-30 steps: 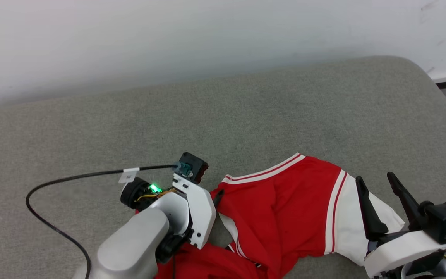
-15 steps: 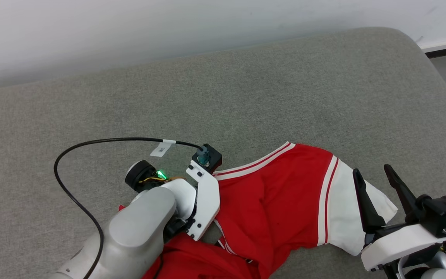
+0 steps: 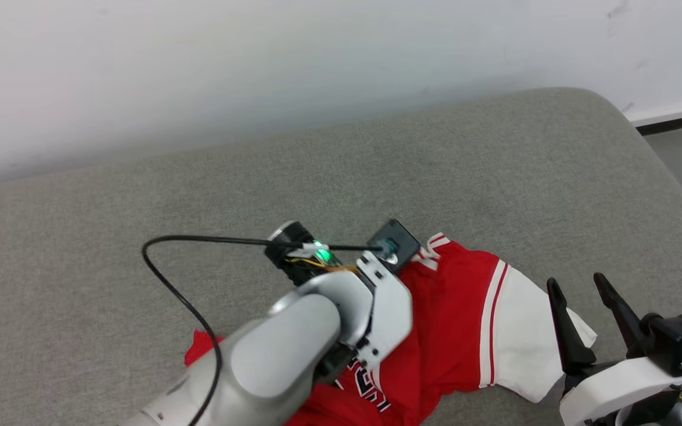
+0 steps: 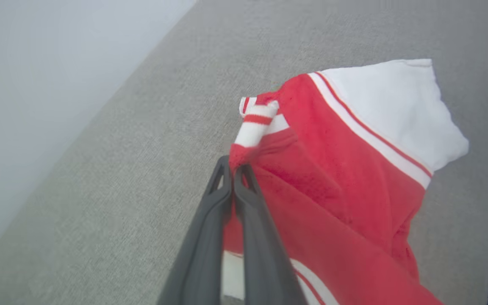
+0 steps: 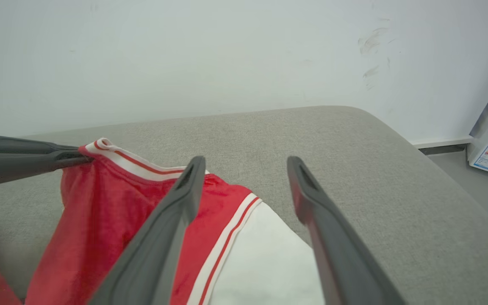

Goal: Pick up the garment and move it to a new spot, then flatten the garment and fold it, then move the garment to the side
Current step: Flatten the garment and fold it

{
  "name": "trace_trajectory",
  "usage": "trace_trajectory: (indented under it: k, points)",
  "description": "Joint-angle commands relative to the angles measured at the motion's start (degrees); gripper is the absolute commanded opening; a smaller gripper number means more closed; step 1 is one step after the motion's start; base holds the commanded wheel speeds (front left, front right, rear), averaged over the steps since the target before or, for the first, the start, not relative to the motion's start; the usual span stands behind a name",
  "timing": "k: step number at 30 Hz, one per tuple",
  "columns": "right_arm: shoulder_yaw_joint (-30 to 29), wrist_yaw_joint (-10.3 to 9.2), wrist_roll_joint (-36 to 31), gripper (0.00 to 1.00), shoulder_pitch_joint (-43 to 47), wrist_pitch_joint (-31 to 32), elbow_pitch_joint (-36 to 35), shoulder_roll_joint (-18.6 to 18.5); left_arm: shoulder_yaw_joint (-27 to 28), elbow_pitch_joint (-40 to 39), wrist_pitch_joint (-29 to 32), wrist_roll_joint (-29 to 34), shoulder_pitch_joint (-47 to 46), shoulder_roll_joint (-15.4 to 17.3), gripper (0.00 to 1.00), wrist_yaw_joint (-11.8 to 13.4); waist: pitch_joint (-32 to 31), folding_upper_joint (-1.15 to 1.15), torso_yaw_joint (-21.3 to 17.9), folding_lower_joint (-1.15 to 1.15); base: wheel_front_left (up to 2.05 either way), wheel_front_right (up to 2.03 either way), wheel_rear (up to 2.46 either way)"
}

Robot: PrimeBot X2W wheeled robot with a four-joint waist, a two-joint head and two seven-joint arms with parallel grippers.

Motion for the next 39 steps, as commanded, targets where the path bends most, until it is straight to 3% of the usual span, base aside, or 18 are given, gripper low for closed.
trace_trajectory:
  k: [1, 10, 11, 12, 13, 21, 26, 32, 39]
  points:
    - [-0.37, -0.02, -0.33, 1.00, 0.92, 0.39, -0.54, 0.00, -1.16, -1.19, -0.75, 0.20, 1.72, -1.07, 0.00, -0.39, -1.32, 0.00, 0.35, 0.00, 0.00, 0.00, 0.00]
    - [-0.60, -0.02, -0.07, 1.00, 2.53, 1.98, -2.57, 0.52, -10.66, -2.36, 1.16, -2.04, 12.39, -4.80, 0.00, -4.67, -2.64, 0.00, 0.78, 0.00, 0.00, 0.00, 0.00]
    - [-0.58, -0.02, -0.06, 1.00, 2.58, 2.10, -2.69, 0.55, -11.11, -1.93, 0.99, -2.29, 13.21, -4.94, 0.18, -4.88, -2.66, 0.00, 0.83, 0.00, 0.00, 0.00, 0.00]
    - [-0.58, -0.02, -0.07, 1.00, 2.57, 2.11, -2.73, 0.60, -11.34, -1.57, 0.61, -2.39, 13.61, -5.03, 0.48, -5.06, -2.70, 0.00, 0.89, 0.00, 0.00, 0.00, 0.00]
    - [-0.70, -0.02, -0.12, 1.00, 2.63, 2.19, -2.76, 0.61, -11.44, -1.27, 0.06, -2.70, 14.20, -5.11, 1.00, -5.13, -2.86, 0.00, 0.99, 0.00, 0.00, 0.00, 0.00]
    - [-1.62, -0.02, -0.38, 1.00, 3.82, 2.59, -3.36, 0.91, -7.04, -3.27, -10.84, -2.98, 14.08, -4.91, 1.00, -2.00, -4.38, 0.00, 2.41, 0.00, 0.00, 0.00, 0.00]
    - [-1.45, -0.02, -0.05, 1.00, 3.52, 2.53, -3.22, 1.04, -3.25, -4.03, -13.69, -3.97, 12.35, -3.81, 1.00, 0.34, -4.71, 0.00, 2.60, 0.00, 0.00, 0.00, 0.00]
    - [-0.91, -0.02, 0.27, 1.00, 3.23, 2.75, -3.14, 1.09, 0.33, -1.58, -10.47, -6.51, 7.79, -2.19, 1.00, 0.23, -3.38, 0.00, 1.28, 0.00, 0.00, 0.00, 0.00]
    - [-0.59, -0.02, 0.56, 1.00, 1.24, 1.55, -3.60, 1.17, 0.69, 5.30, -2.41, -8.67, 0.60, -0.75, 1.00, -3.48, 2.18, 0.00, -1.81, 0.00, 0.00, 0.00, 0.00]
